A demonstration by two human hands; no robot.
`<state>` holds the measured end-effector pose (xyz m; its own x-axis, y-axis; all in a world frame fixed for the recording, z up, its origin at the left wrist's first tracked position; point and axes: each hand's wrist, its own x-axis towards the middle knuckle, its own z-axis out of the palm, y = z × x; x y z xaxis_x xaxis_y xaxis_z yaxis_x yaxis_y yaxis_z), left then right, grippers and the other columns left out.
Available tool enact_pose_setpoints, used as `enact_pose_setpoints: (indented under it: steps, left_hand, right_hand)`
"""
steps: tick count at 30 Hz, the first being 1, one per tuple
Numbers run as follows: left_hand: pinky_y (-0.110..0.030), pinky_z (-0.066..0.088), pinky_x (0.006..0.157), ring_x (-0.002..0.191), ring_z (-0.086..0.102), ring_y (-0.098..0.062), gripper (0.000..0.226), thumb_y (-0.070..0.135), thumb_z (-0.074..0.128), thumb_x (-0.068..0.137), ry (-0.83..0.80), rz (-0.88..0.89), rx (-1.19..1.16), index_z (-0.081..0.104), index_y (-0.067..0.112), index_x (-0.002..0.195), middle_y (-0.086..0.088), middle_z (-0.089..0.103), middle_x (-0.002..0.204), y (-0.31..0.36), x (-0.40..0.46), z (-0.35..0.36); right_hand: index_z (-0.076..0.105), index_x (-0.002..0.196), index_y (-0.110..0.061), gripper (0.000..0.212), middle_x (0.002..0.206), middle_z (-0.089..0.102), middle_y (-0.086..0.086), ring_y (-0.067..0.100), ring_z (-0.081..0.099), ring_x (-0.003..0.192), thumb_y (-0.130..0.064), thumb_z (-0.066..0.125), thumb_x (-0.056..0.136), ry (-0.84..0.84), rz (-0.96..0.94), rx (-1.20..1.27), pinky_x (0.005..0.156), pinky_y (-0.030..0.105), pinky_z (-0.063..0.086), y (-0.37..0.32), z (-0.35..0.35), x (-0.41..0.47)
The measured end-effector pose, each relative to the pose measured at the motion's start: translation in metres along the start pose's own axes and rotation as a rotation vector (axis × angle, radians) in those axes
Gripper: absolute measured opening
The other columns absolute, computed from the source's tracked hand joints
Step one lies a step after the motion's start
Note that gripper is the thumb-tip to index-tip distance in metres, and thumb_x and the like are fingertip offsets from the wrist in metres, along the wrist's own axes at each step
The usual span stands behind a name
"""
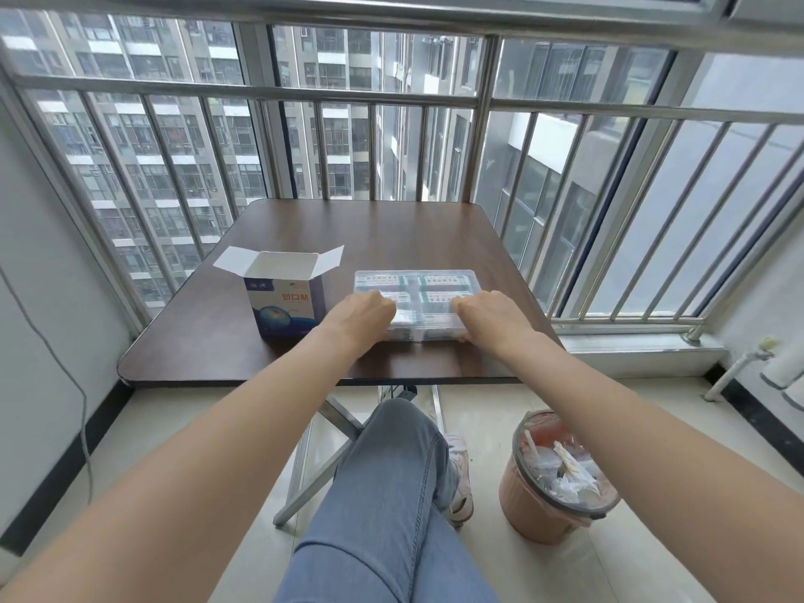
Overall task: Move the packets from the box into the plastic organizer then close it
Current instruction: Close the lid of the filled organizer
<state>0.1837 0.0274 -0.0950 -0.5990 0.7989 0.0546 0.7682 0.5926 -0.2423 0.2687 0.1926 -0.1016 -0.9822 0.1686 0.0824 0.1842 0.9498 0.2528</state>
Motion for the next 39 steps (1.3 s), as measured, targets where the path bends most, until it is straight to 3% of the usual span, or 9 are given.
enact_pose_setpoints:
  steps: [6, 9, 13, 18, 20, 23, 28, 34, 39]
  left_hand:
    - [-0.039, 0.046, 0.08, 0.109, 0.055, -0.03, 0.031, 0.019, 0.046, 0.096, 0.061, -0.083, -0.304, 0.05, 0.007, 0.124, -0.01, 0.051, 0.122, -0.011, -0.011, -0.006]
    - [-0.04, 0.05, 0.081, 0.102, 0.058, -0.03, 0.028, 0.016, 0.049, 0.094, 0.321, -0.078, -0.47, 0.055, 0.008, 0.12, -0.008, 0.055, 0.118, -0.03, -0.021, -0.012]
    - [-0.042, 0.047, 0.082, 0.103, 0.056, -0.035, 0.035, 0.001, 0.056, 0.079, 0.606, -0.126, -0.493, 0.06, 0.005, 0.114, -0.013, 0.059, 0.114, -0.064, -0.033, -0.02]
    - [-0.047, 0.01, 0.115, 0.144, 0.005, -0.029, 0.077, 0.034, 0.059, 0.081, 0.156, -0.455, -0.345, 0.022, 0.027, 0.148, -0.011, 0.014, 0.156, -0.112, -0.039, -0.01]
    - [-0.048, 0.016, 0.115, 0.143, 0.012, -0.032, 0.074, 0.04, 0.057, 0.083, 0.11, -0.506, -0.398, 0.023, 0.03, 0.148, -0.015, 0.02, 0.153, -0.124, -0.038, -0.004]
    - [-0.044, 0.033, 0.107, 0.131, 0.035, -0.032, 0.063, 0.04, 0.056, 0.085, 0.134, -0.488, -0.528, 0.035, 0.025, 0.143, -0.013, 0.04, 0.142, -0.13, -0.037, 0.006]
    - [-0.041, 0.037, 0.104, 0.123, 0.044, -0.031, 0.045, 0.03, 0.065, 0.084, 0.32, -0.395, -0.638, 0.056, 0.014, 0.126, -0.011, 0.045, 0.137, -0.122, -0.035, 0.001]
    - [-0.038, 0.041, 0.099, 0.118, 0.04, -0.029, 0.043, 0.031, 0.068, 0.084, 0.492, -0.258, -0.64, 0.057, 0.014, 0.121, -0.009, 0.048, 0.131, -0.075, -0.011, -0.039]
    - [-0.034, 0.041, 0.094, 0.116, 0.042, -0.027, 0.056, 0.035, 0.074, 0.078, 0.491, -0.132, -0.779, 0.052, 0.013, 0.125, -0.013, 0.046, 0.121, 0.0, 0.024, -0.071]
  right_hand:
    - [0.052, 0.113, -0.005, 0.028, 0.121, 0.048, 0.014, 0.031, 0.047, 0.112, -0.02, 0.056, 0.09, -0.163, 0.083, 0.262, 0.085, 0.034, 0.044, -0.01, -0.011, 0.01]
    - [0.044, 0.134, -0.009, 0.045, 0.135, 0.042, 0.014, 0.03, 0.04, 0.127, -0.022, 0.053, 0.092, -0.114, 0.057, 0.434, 0.103, 0.039, 0.036, -0.024, -0.025, 0.02]
    - [0.029, 0.146, -0.018, 0.058, 0.135, 0.047, 0.017, 0.029, 0.042, 0.127, -0.021, 0.054, 0.094, -0.014, -0.021, 0.687, 0.1, 0.032, 0.033, -0.055, -0.055, 0.037]
    - [0.023, 0.147, -0.033, 0.06, 0.136, 0.046, 0.012, 0.028, 0.05, 0.119, -0.02, 0.051, 0.095, -0.084, -0.085, 1.0, 0.095, 0.036, 0.042, -0.094, -0.071, 0.057]
    - [0.032, 0.145, -0.028, 0.052, 0.135, 0.046, 0.011, 0.026, 0.049, 0.119, -0.02, 0.049, 0.097, -0.156, -0.055, 1.195, 0.095, 0.034, 0.044, -0.106, -0.072, 0.064]
    - [0.053, 0.13, -0.005, 0.034, 0.119, 0.058, 0.012, 0.019, 0.055, 0.103, -0.014, 0.045, 0.098, -0.129, 0.053, 1.42, 0.076, 0.013, 0.048, -0.123, -0.068, 0.073]
    - [0.062, 0.119, -0.002, 0.027, 0.1, 0.061, 0.007, 0.017, 0.059, 0.081, -0.006, 0.051, 0.094, 0.11, 0.29, 1.613, 0.075, 0.025, 0.055, -0.124, -0.061, 0.08]
    - [0.065, 0.103, -0.007, 0.021, 0.095, 0.065, 0.011, 0.023, 0.066, 0.086, -0.003, 0.047, 0.094, 0.315, 0.416, 1.66, 0.076, 0.03, 0.057, -0.068, -0.071, 0.052]
    - [0.064, 0.11, -0.016, 0.023, 0.103, 0.066, 0.006, 0.022, 0.064, 0.096, -0.016, 0.047, 0.095, 0.453, 0.528, 1.528, 0.084, 0.04, 0.056, 0.006, -0.059, 0.012]
